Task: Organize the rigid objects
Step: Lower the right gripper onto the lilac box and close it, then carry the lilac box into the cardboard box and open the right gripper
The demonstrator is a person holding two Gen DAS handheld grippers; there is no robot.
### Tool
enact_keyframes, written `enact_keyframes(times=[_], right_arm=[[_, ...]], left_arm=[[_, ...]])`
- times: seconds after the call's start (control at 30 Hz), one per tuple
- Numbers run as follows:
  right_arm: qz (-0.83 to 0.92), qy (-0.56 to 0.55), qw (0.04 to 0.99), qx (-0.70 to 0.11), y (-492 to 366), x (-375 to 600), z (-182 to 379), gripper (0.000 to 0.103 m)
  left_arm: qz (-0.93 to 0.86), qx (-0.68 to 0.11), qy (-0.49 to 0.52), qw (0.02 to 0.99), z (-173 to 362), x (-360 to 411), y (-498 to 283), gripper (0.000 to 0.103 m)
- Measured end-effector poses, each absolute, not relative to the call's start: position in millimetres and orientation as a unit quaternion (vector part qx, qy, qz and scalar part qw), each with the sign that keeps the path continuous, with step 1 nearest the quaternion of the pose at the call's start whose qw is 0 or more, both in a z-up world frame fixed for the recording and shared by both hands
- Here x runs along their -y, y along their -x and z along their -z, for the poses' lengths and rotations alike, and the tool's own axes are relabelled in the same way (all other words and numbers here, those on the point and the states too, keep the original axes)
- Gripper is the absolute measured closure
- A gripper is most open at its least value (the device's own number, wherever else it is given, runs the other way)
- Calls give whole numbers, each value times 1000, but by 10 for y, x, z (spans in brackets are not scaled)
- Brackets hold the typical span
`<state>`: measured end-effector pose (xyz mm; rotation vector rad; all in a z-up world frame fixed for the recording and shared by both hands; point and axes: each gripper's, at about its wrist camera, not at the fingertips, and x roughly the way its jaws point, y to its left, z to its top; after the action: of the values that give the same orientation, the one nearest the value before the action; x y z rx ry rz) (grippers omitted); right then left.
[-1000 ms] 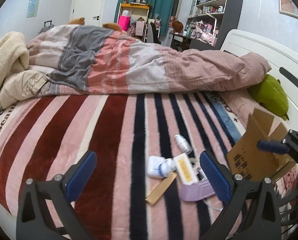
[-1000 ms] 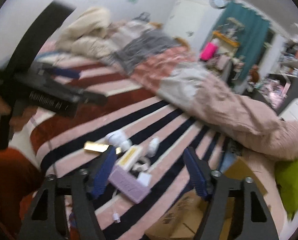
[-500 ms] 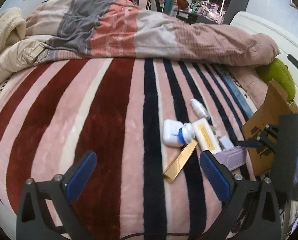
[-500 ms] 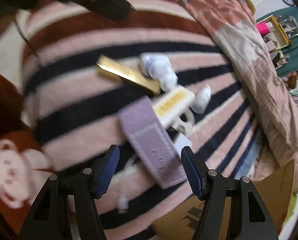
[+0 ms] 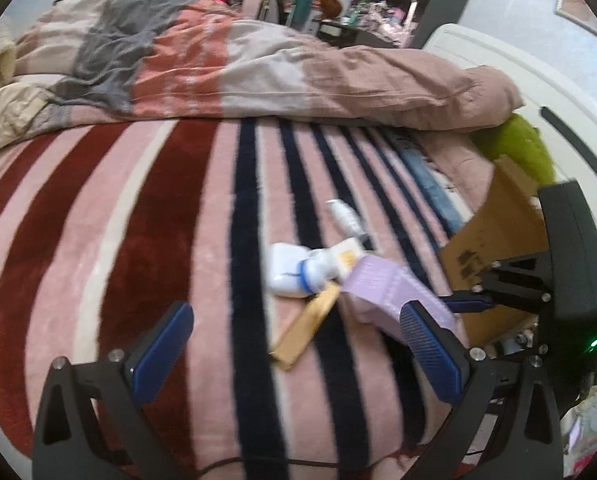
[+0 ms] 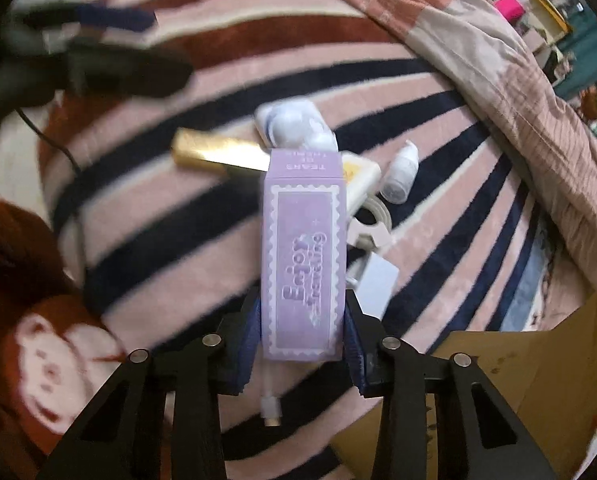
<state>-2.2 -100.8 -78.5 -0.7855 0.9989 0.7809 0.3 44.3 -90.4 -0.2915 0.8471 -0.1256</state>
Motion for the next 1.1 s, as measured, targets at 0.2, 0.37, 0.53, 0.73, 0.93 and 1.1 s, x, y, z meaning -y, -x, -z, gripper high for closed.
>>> enact_keyframes(times=[0.2, 0.37, 0.53, 0.73, 0.93, 1.1], right_arm=[[-393, 292, 761, -426, 83, 1025, 339, 70], [-428, 224, 774, -409, 148, 1199, -88, 70], [-440, 162, 795, -385, 111, 1571, -405, 70], [-417, 91, 823, -376, -31, 2275, -591, 70], [-379, 22, 833, -403, -318, 3092, -458, 70], [-354, 8, 828, -436, -568, 3395, -208, 70]], left_arm=[[117, -392, 161, 898, 702, -365, -17, 1], [176, -371, 170, 896, 274, -133, -88, 10], [214, -363, 122, 898, -194, 343, -235, 51], [261, -377, 79, 885, -514, 1096, -576, 53], [303, -425, 48, 852, -416, 1937, -1036, 53], [312, -469, 30, 826, -163, 2369, -1301, 53]])
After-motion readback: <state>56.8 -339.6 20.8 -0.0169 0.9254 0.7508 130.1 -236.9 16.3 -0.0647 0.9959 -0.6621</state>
